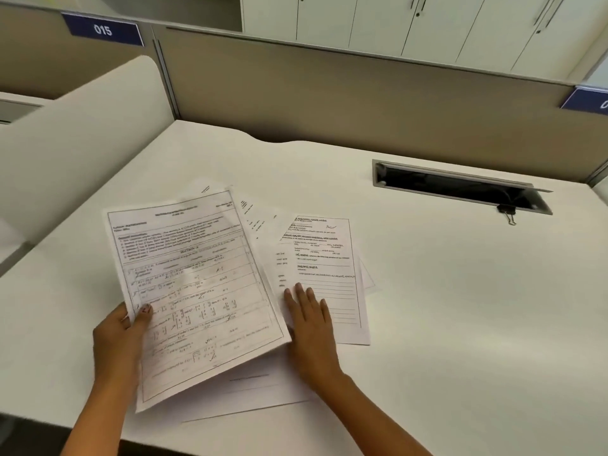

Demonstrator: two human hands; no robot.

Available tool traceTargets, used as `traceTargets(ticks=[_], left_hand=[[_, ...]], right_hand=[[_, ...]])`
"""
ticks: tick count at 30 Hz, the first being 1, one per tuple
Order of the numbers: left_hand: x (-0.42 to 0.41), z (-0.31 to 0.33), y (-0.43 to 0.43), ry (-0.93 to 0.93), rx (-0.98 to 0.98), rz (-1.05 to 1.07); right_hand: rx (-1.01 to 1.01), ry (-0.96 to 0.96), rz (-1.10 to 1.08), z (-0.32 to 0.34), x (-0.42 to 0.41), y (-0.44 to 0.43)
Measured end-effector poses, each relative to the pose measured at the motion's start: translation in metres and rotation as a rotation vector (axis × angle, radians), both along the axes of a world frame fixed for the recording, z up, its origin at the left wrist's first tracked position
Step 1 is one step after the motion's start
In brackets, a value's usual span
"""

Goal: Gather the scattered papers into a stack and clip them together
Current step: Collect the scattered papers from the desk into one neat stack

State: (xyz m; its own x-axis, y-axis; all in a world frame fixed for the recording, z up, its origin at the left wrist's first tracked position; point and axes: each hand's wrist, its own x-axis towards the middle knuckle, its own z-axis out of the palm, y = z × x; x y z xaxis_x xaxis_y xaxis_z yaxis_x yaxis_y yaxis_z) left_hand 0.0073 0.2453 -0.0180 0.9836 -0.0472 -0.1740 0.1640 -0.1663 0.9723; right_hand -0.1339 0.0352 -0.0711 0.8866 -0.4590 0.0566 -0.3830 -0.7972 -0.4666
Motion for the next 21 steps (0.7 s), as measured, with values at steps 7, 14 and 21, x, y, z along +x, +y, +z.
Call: traceTargets(ticks=[7,14,21], left_hand=[[-0.009,-0.005,0.01,0.13,-0.093,0.007],[-0.012,-0.008,0.0,0.163,-0.093,-0.039],[-0.014,-0.01,-0.017,0.177,-0.069,-0.072]], right_hand=[[-0.055,0.109,0.039,0.004,-0.012,-0.055],[0.003,0.095,-0.376,0.031,-0.034,-0.085],[0.045,0.29,-0.673,0.045,-0.02,-0.051]])
